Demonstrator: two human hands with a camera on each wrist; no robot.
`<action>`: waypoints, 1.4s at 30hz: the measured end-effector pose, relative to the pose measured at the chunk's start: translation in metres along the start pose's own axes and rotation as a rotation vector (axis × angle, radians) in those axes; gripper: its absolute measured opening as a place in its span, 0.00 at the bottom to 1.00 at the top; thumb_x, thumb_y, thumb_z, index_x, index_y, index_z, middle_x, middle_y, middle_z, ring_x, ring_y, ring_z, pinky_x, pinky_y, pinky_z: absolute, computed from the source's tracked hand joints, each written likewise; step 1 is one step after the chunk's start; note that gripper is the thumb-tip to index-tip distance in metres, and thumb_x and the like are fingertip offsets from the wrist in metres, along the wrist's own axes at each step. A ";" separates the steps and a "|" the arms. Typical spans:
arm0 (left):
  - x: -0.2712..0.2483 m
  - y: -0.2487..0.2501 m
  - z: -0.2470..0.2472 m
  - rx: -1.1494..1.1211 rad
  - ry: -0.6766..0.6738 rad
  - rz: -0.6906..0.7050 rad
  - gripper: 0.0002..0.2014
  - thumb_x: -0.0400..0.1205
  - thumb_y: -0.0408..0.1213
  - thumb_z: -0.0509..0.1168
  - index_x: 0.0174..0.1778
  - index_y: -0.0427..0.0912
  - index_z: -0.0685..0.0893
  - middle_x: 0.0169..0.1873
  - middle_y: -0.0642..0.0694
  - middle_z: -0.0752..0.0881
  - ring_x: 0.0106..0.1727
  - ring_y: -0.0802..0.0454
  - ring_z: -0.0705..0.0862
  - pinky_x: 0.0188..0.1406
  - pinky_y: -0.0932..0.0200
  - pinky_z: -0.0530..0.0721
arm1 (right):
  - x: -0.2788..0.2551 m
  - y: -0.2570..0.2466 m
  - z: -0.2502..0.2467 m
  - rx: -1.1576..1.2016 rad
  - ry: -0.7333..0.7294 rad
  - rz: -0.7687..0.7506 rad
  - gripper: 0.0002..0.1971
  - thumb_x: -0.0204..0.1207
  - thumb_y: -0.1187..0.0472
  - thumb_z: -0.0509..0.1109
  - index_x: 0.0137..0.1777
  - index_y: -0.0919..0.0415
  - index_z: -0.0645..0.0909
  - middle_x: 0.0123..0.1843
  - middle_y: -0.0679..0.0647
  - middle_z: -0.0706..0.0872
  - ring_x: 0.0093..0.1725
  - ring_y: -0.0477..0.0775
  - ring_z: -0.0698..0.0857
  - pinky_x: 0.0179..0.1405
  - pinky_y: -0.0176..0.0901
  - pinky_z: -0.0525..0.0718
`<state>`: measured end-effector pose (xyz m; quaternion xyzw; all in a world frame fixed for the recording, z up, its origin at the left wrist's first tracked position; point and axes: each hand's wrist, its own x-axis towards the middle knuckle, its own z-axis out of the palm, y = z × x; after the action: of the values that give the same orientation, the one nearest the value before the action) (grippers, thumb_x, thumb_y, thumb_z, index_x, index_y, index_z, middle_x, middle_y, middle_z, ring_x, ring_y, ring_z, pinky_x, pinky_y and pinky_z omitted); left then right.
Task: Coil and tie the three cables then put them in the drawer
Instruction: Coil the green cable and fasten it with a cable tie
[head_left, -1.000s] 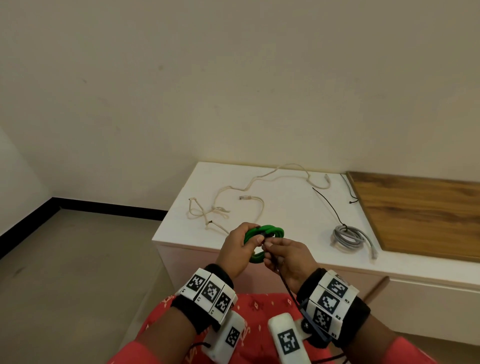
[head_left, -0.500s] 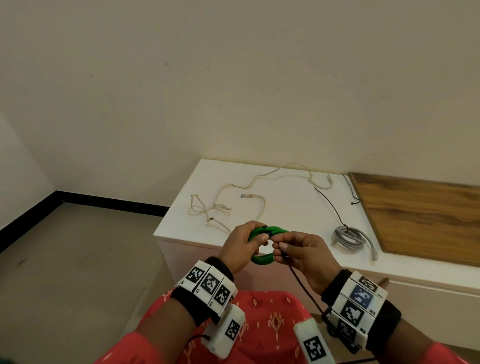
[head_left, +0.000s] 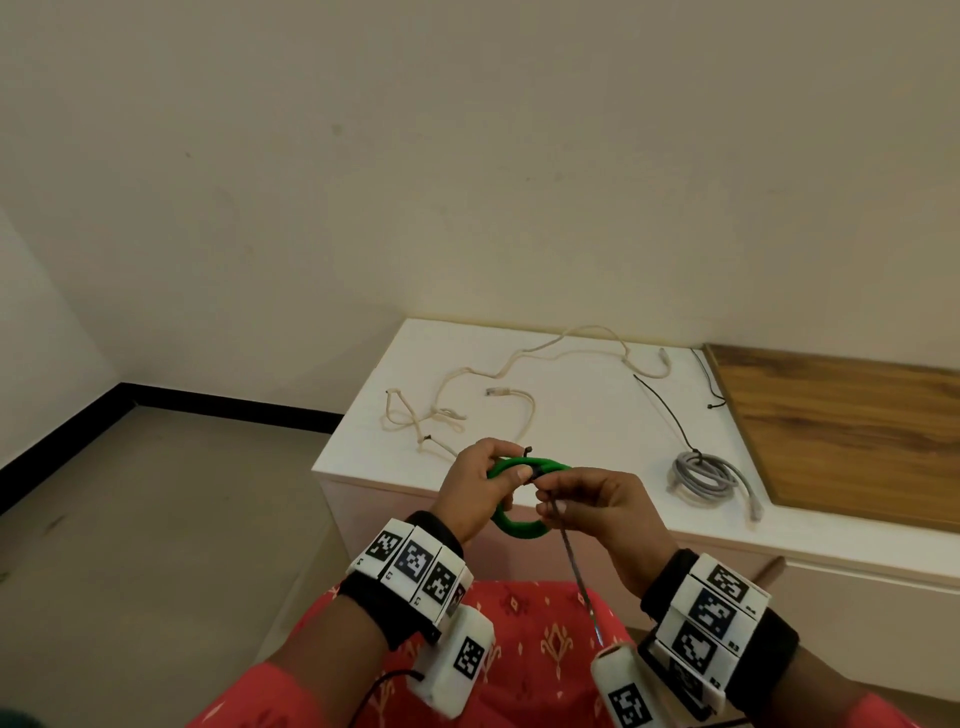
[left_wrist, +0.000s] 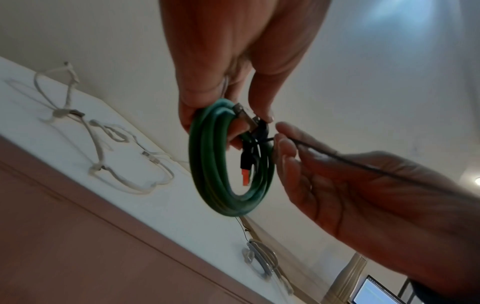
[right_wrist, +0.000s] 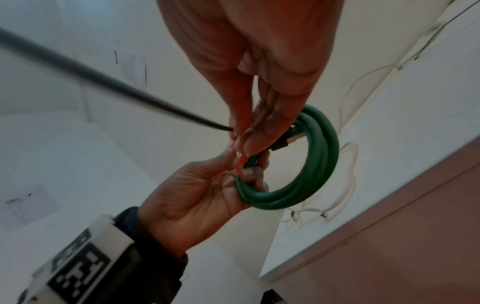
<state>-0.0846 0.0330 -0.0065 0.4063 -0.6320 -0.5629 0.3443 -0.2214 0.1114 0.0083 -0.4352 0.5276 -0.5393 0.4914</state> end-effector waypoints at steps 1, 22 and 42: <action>0.000 0.001 0.000 -0.017 0.030 0.004 0.06 0.79 0.26 0.63 0.51 0.37 0.77 0.29 0.45 0.78 0.25 0.55 0.75 0.30 0.63 0.78 | 0.000 -0.001 0.000 -0.017 0.004 -0.021 0.13 0.69 0.81 0.66 0.40 0.64 0.87 0.31 0.52 0.89 0.32 0.48 0.87 0.36 0.36 0.87; -0.004 0.008 -0.003 -0.196 0.028 0.017 0.10 0.80 0.23 0.60 0.51 0.36 0.83 0.26 0.43 0.76 0.21 0.62 0.73 0.25 0.67 0.77 | -0.004 -0.023 -0.001 -0.006 0.075 0.107 0.09 0.71 0.69 0.71 0.30 0.66 0.81 0.19 0.52 0.81 0.18 0.46 0.74 0.19 0.32 0.72; -0.015 0.021 0.003 -0.235 -0.074 0.030 0.10 0.80 0.23 0.59 0.52 0.37 0.82 0.34 0.39 0.77 0.22 0.61 0.74 0.25 0.67 0.78 | -0.006 -0.032 0.000 -0.053 0.104 0.140 0.05 0.71 0.72 0.69 0.35 0.73 0.81 0.16 0.51 0.80 0.16 0.44 0.74 0.16 0.30 0.71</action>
<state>-0.0840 0.0485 0.0146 0.3325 -0.5800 -0.6426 0.3743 -0.2226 0.1157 0.0405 -0.3815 0.5957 -0.5113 0.4881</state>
